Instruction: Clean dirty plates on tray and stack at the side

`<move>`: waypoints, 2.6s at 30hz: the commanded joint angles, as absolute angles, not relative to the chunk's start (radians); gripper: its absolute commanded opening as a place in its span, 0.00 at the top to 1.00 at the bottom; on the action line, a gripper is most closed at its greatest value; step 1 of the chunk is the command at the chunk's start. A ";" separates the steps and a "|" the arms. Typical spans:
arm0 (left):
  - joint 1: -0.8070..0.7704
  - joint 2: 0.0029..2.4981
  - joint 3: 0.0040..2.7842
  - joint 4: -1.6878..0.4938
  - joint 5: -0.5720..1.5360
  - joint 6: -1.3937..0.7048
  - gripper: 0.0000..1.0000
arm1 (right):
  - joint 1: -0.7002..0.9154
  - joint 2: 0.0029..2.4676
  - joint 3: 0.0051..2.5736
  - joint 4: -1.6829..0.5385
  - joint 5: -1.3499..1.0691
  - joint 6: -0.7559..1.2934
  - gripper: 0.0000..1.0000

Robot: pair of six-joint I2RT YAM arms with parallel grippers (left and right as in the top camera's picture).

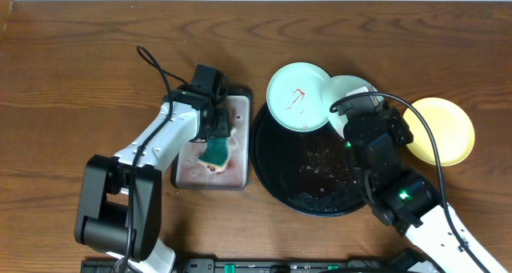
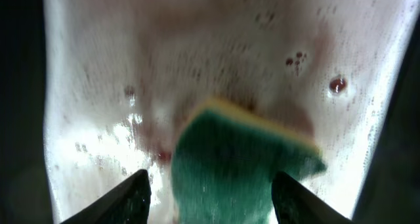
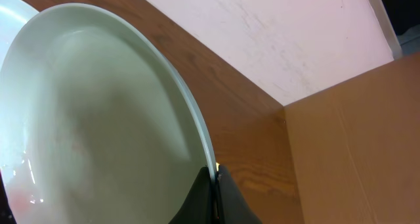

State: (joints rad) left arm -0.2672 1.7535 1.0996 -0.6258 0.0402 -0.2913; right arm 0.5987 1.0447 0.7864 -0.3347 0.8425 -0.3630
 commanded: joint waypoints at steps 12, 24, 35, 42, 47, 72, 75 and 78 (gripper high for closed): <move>-0.300 1.748 1.054 -0.670 0.133 -0.292 0.54 | 0.604 1.034 0.807 -0.332 0.864 -0.371 0.99; -0.300 1.782 1.032 -0.657 0.089 -0.292 0.92 | 0.604 1.034 0.807 -0.332 0.864 -0.371 0.99; -0.300 1.782 1.032 -0.657 0.090 -0.292 0.93 | 0.604 1.034 0.807 -0.316 0.865 -0.375 0.99; -0.300 1.782 1.032 -0.654 0.090 -0.292 0.93 | 0.606 1.034 0.807 -0.208 0.865 -0.485 0.99; -0.300 1.782 1.032 -0.648 0.090 -0.292 0.92 | 0.640 1.034 0.807 -0.207 0.865 -0.516 0.99; -0.300 1.782 1.032 -0.643 0.090 -0.292 0.93 | -0.038 1.128 0.807 -0.403 0.471 0.317 0.99; -0.300 1.782 1.032 -0.643 0.090 -0.292 0.92 | -0.202 1.174 0.807 -0.446 0.367 0.422 0.99; -0.300 1.782 1.032 -0.643 0.090 -0.292 0.92 | -0.334 1.230 0.806 -0.453 0.266 0.453 0.99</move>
